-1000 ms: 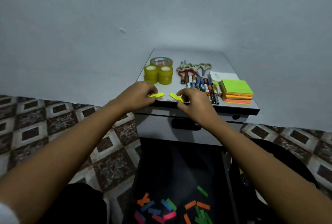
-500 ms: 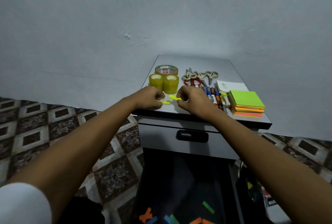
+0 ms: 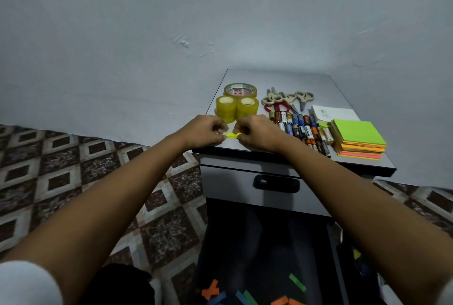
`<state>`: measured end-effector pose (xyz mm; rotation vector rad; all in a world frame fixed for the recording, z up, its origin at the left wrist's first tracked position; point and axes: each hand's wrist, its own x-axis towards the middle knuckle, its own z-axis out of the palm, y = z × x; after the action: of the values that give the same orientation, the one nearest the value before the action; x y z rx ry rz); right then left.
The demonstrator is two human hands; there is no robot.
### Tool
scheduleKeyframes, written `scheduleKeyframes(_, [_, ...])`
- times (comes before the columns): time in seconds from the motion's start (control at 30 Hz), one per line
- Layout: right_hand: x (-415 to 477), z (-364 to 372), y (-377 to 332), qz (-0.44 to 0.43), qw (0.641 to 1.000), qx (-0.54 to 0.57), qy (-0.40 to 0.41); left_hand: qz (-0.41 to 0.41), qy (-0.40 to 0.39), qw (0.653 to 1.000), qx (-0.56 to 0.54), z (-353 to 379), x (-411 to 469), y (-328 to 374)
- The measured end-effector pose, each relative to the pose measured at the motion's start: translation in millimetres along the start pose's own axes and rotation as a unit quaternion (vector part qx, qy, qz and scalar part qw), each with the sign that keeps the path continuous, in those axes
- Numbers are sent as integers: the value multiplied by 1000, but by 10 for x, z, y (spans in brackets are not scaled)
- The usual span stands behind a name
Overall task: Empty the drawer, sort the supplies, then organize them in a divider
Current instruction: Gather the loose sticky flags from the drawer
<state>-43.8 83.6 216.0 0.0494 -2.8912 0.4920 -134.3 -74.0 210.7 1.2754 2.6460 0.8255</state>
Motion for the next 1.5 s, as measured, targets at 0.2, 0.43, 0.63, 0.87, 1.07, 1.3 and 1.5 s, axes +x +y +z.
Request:
scheduleKeyframes(0.2, [-28, 15, 25, 18, 1000, 1, 8, 20, 11, 1000, 5, 28, 12, 23])
scheduleKeyframes(0.43, [-98, 24, 46, 30, 999, -23, 30, 32, 19, 999, -9, 46, 31, -1])
scheduleKeyframes(0.63, [-27, 126, 39, 57, 995, -31, 70, 30, 48, 998, 1, 79, 65, 14])
scheduleKeyframes(0.87, [84, 201, 58, 90, 990, -34, 107, 15, 86, 996, 17, 120, 128, 35])
scheduleKeyframes(1.07, [68, 199, 76, 81, 989, -31, 118, 9, 100, 995, 19, 131, 105, 43])
scheduleKeyframes(1.3, [-254, -21, -15, 37, 990, -5, 136, 34, 139, 990, -18, 130, -126, 211])
scheduleKeyframes(1.5, [-915, -15, -127, -7, 990, 42, 137, 108, 145, 983, -22, 355, -641, 358])
